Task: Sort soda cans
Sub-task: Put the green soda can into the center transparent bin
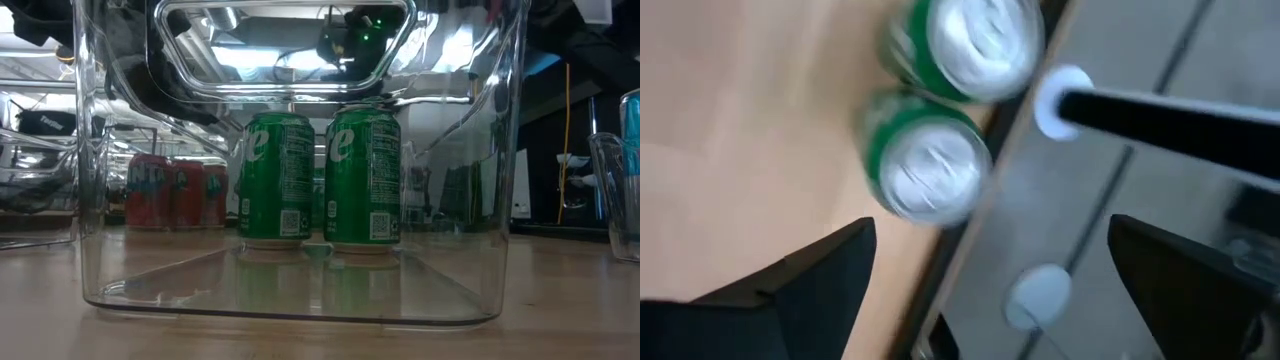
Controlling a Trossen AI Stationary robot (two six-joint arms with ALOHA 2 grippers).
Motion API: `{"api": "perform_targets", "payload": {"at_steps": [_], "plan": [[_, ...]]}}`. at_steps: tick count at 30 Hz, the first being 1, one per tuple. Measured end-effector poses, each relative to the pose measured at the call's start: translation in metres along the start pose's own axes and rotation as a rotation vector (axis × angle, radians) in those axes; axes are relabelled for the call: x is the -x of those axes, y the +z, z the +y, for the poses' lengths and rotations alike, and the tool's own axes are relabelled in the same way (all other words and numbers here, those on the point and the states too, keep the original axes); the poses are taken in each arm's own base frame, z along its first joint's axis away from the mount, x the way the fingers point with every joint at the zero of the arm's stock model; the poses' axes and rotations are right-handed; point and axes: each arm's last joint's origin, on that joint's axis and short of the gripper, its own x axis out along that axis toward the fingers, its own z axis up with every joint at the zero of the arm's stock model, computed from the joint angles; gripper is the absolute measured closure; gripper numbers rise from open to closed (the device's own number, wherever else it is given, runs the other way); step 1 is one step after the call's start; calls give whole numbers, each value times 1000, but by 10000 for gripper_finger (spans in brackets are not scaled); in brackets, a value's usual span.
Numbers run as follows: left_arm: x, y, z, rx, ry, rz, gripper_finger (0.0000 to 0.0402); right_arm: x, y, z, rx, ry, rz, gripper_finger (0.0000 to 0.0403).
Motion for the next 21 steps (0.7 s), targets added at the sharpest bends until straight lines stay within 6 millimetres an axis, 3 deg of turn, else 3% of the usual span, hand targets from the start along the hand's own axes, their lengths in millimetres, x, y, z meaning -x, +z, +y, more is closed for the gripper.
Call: {"api": "perform_targets", "payload": {"at_steps": [21], "plan": [[0,-2,0,-6,-3,15,249,-27,5,-3,-8,86,-89,8]]}}
